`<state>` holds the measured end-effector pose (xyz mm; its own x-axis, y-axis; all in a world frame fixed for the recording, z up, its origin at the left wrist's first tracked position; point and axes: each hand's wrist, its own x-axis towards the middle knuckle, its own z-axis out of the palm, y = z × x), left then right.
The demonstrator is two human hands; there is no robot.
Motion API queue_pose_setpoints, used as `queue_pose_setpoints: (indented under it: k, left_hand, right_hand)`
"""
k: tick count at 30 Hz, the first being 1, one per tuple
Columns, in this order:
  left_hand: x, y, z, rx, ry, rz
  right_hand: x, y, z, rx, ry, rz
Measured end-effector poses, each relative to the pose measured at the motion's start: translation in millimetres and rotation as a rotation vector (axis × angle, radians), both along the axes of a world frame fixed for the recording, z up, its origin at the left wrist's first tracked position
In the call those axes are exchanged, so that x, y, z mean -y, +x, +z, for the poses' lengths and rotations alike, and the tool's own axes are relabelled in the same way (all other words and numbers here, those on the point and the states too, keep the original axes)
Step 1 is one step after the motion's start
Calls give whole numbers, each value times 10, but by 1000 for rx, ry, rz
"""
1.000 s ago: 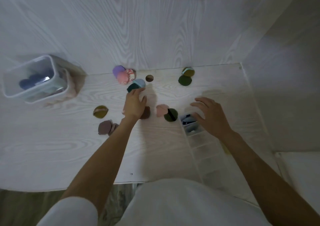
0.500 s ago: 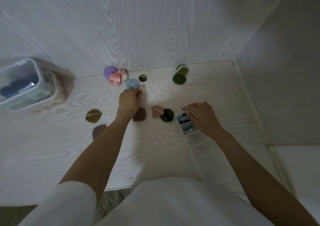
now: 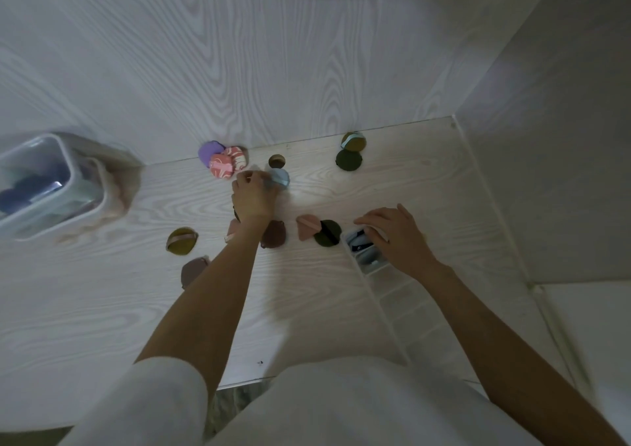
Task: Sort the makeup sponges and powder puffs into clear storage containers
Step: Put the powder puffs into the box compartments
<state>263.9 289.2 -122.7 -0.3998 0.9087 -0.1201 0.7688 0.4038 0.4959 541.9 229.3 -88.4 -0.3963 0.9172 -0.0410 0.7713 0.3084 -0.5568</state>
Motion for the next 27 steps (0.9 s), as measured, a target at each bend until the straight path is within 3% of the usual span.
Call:
queue_pose_setpoints:
  k: [3,8,16,20,27]
  left_hand:
    - [-59,5,-15,42,26,23]
    - [-46,29,151,314,111,129]
    - [641,770,628,501,164,-109]
    - [900,1202,682,453,298,-333]
    - [1100,1307,699,462,358,-258]
  right_hand:
    - [13,8,-25,-27,20,-3]
    - [43,-6,-53,-49,31,-13]
    - [236,151,-38,-143,68,-223]
    - [338,176,2,-159,90,-234]
    - [591,320,-13,6,161,-81]
